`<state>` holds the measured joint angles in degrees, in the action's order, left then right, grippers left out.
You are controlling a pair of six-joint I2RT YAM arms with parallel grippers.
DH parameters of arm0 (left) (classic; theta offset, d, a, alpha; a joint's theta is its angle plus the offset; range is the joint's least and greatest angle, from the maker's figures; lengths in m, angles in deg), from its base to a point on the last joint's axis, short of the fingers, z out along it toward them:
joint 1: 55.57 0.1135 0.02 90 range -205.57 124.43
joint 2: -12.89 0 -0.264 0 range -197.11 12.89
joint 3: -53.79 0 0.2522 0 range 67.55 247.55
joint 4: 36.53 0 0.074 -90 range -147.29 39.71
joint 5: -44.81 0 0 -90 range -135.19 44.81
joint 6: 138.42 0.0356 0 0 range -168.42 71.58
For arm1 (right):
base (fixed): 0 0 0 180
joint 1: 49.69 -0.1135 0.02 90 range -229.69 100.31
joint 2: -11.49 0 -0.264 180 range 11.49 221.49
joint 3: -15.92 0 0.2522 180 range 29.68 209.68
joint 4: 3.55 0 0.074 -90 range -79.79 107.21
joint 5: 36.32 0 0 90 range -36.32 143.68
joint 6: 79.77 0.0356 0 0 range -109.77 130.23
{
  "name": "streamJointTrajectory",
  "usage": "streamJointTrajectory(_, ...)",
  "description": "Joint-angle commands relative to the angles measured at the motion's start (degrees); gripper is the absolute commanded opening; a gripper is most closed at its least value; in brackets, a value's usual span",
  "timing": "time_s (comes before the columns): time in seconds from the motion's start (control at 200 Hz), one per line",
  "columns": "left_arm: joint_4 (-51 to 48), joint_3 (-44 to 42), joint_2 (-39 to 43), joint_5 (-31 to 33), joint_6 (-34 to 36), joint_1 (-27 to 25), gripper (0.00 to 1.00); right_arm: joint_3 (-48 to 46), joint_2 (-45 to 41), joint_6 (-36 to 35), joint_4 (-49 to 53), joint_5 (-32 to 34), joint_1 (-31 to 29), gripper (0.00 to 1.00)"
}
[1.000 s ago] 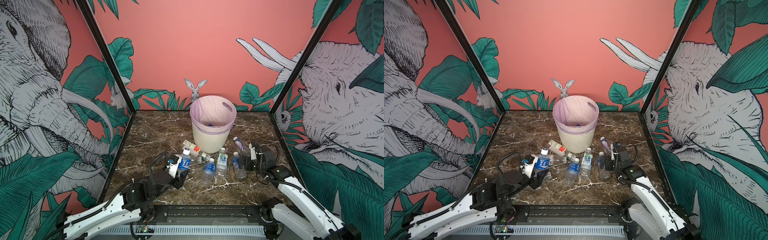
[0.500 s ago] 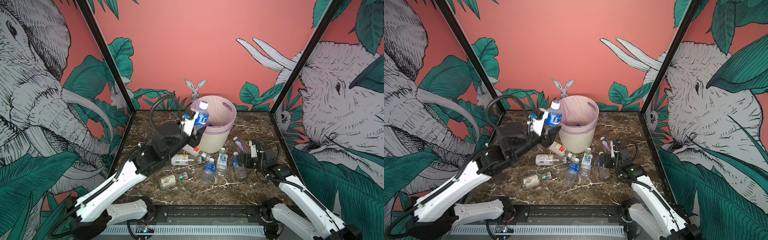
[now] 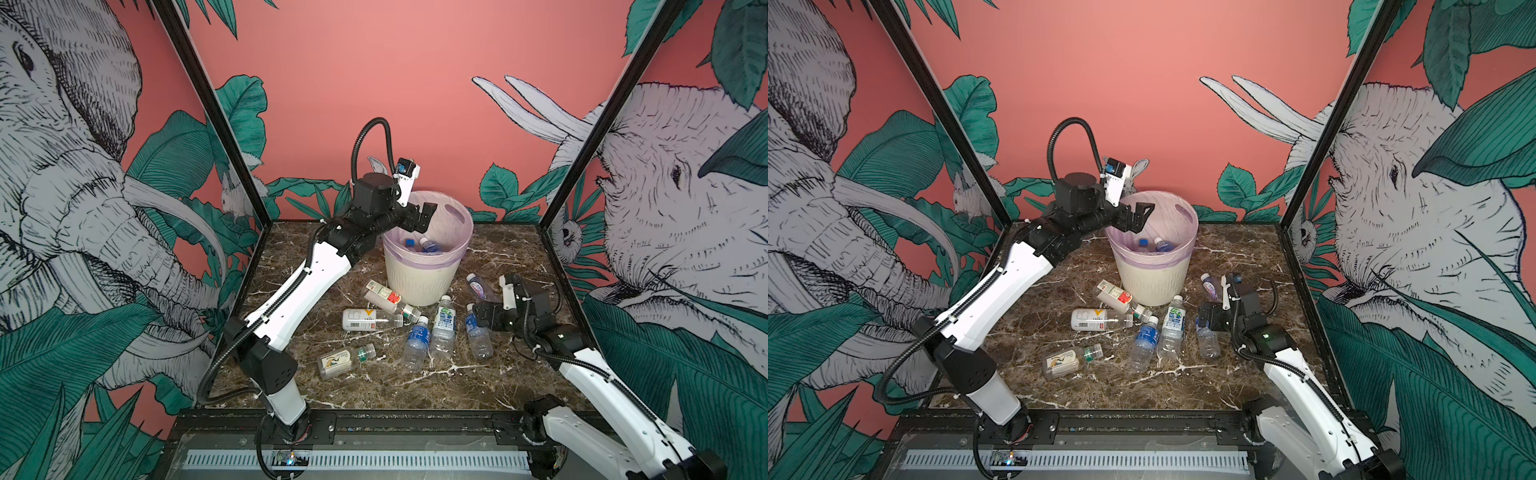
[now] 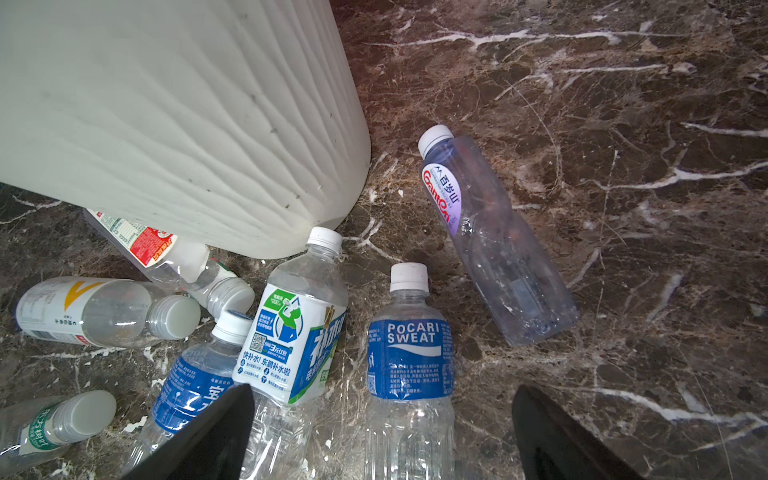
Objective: Throw the plastic bottles in the bin
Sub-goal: 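Carry the blue-label bottle over the bin and release it with the left gripper, then withdraw the left gripper from the bin back toward the bottle cluster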
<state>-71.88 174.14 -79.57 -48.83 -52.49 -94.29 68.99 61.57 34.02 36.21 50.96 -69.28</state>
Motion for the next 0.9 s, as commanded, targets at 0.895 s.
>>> streamJointTrajectory(0.895,-4.06,-35.58,38.74,11.15,-0.73,1.38,1.00,2.43,3.35,-1.11,1.91,-0.08,0.26,0.99)
